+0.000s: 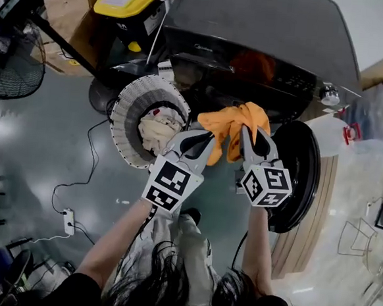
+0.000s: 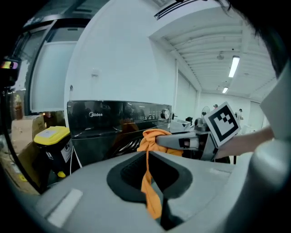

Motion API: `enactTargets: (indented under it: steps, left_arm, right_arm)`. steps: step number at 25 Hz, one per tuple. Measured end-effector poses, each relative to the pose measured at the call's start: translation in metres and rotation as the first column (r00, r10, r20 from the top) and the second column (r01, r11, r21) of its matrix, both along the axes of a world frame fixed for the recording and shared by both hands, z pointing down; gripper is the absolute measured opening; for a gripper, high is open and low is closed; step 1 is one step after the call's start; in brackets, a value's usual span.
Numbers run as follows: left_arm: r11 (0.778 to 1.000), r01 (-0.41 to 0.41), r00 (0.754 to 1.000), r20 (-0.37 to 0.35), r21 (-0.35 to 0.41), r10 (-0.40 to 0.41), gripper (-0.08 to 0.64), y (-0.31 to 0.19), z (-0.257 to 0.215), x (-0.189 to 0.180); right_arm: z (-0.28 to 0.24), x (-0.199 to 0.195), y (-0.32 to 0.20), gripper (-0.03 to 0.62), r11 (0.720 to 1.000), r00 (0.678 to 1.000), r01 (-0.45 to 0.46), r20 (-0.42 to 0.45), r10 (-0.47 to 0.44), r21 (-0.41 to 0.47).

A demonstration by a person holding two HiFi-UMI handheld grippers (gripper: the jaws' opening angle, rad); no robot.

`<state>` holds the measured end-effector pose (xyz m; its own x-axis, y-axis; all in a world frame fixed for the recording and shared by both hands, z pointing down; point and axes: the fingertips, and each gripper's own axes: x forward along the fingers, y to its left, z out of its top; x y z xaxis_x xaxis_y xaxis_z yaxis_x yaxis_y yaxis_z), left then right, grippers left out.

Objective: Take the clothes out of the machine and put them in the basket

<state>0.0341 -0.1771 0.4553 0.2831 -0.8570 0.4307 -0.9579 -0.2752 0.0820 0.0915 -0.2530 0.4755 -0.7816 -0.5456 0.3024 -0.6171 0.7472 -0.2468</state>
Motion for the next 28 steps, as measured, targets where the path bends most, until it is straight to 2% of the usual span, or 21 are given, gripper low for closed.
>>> enactTargets:
  steps: [10,15,20,28]
  left_arm:
    - [0.998,0.06,0.998,0.009,-0.01,-0.06,0.018,0.048,-0.026,-0.035]
    - [0.992,0.127,0.992,-0.023,-0.025,-0.128,0.018,0.075,-0.027,-0.079]
    - [0.983,0.181,0.983,-0.03,-0.037,-0.182,0.018,0.103,-0.03,-0.128]
    - [0.962,0.265,0.964,-0.019,-0.063,-0.267,0.018,0.155,-0.034,-0.204]
  right_arm:
    - [-0.052,-0.046,0.056,0.081,0.993,0.992,0.115,0.053,-0.116,0.019]
    - [-0.077,-0.087,0.079,0.081,0.984,0.982,0.172,0.077,-0.175,0.046]
    - [-0.1,-0.132,0.088,0.081,0.979,0.977,0.188,0.091,-0.195,0.076]
    - [-0.157,-0.203,0.112,0.081,0.968,0.953,0.208,0.194,-0.232,0.137]
